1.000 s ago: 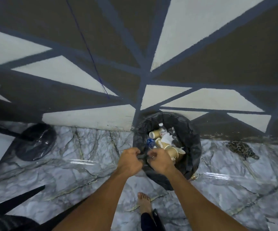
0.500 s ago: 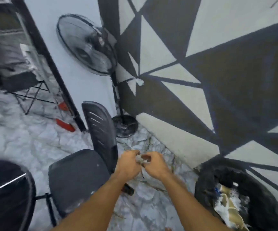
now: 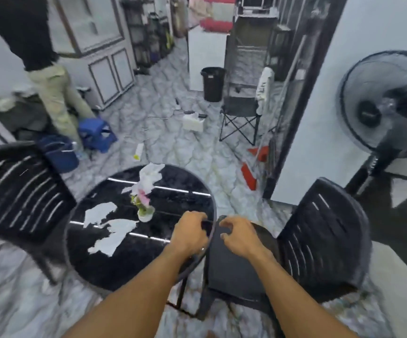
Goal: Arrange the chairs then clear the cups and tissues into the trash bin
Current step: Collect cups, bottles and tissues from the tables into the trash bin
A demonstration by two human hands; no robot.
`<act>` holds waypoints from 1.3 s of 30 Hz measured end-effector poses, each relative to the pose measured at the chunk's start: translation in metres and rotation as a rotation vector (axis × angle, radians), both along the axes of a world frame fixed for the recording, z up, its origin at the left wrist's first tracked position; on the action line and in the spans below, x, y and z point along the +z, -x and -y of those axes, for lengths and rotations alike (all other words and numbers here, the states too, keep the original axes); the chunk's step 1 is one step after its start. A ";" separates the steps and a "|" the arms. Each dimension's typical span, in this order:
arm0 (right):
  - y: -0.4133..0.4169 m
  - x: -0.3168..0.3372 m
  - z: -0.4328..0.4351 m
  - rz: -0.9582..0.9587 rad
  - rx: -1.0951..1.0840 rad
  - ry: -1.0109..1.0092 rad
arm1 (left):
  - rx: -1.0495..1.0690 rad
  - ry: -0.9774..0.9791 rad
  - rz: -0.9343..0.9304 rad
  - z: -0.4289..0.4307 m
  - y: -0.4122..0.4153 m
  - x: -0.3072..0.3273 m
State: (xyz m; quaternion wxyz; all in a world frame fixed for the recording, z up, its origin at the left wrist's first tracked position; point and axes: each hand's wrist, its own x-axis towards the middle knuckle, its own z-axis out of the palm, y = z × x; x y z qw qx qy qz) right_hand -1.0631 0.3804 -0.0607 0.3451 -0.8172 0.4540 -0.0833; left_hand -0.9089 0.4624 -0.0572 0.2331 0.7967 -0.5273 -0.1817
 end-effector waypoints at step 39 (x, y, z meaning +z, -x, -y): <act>-0.447 -0.136 0.134 -0.516 0.814 0.212 | 0.604 -0.161 -0.009 -0.055 -0.355 -0.142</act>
